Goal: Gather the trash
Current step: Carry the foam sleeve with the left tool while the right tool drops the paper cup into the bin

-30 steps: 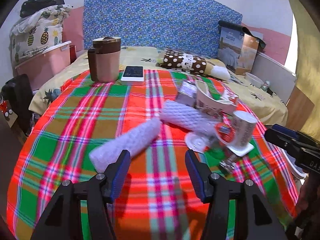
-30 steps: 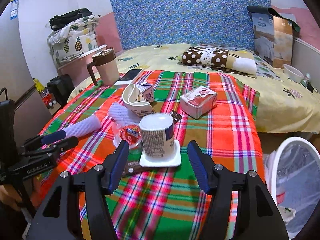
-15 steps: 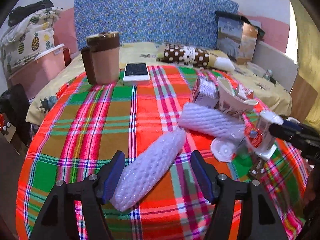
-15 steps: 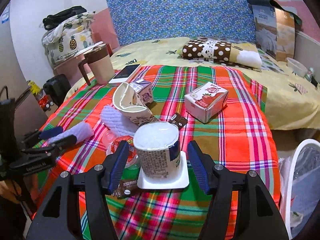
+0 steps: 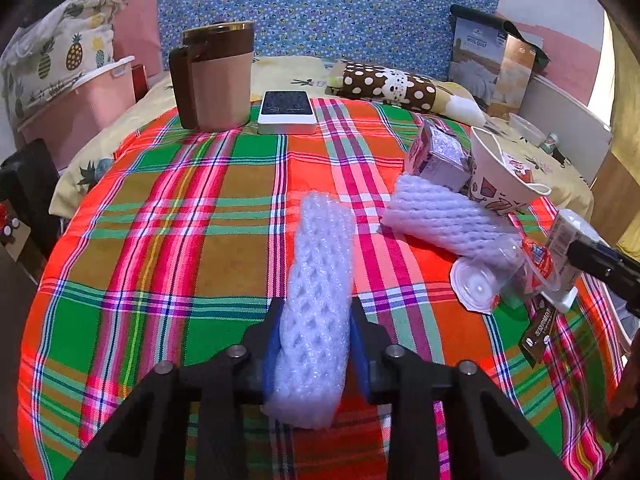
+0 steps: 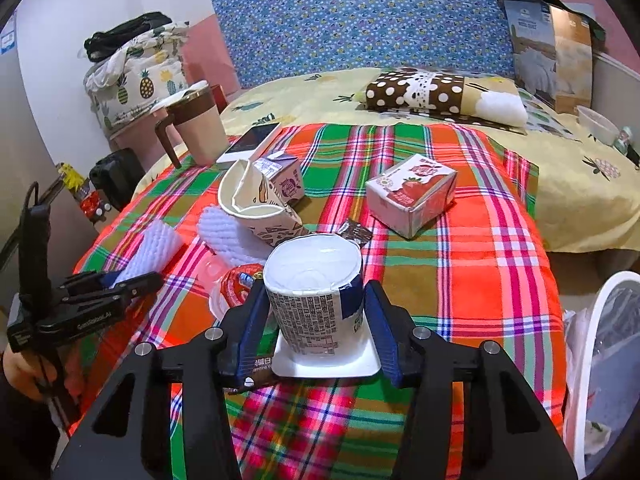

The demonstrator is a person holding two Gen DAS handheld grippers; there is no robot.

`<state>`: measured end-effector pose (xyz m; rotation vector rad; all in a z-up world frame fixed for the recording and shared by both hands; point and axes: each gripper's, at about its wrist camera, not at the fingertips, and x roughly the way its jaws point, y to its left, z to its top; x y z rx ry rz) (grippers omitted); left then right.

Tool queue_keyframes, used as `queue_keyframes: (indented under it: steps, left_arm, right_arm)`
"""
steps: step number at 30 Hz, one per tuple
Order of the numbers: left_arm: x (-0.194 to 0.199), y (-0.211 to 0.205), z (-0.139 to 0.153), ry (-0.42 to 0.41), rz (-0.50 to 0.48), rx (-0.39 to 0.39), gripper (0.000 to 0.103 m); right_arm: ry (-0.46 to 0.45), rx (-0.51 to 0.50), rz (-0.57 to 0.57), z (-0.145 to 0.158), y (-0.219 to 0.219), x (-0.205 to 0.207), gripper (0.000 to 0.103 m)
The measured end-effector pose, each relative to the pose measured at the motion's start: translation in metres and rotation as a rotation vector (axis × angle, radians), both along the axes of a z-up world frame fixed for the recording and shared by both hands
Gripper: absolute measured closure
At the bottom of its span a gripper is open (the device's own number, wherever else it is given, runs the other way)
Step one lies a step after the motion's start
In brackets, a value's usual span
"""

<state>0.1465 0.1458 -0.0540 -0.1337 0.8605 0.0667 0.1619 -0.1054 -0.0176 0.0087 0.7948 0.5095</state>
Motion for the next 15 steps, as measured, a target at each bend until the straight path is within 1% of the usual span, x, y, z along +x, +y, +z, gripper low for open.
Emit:
queue_keyframes:
  steps: [5, 7, 9, 15]
  left_arm:
    - [-0.012, -0.006, 0.007, -0.028, 0.006, -0.009, 0.076]
    - [-0.021, -0.012, 0.013, -0.054, 0.012, -0.02, 0.076]
    - [-0.029, -0.018, 0.019, -0.075, 0.005, -0.03, 0.076]
    - [-0.044, -0.044, 0.033, -0.104, -0.029, -0.053, 0.076]
  right_arm:
    - [-0.003, 0.047, -0.027, 0.007, -0.017, -0.003, 0.053]
    - [-0.008, 0.06, -0.039, 0.01, -0.025, -0.006, 0.053]
    - [-0.014, 0.073, -0.053, 0.013, -0.032, -0.01, 0.053]
    - [-0.024, 0.106, -0.086, 0.02, -0.051, -0.02, 0.053]
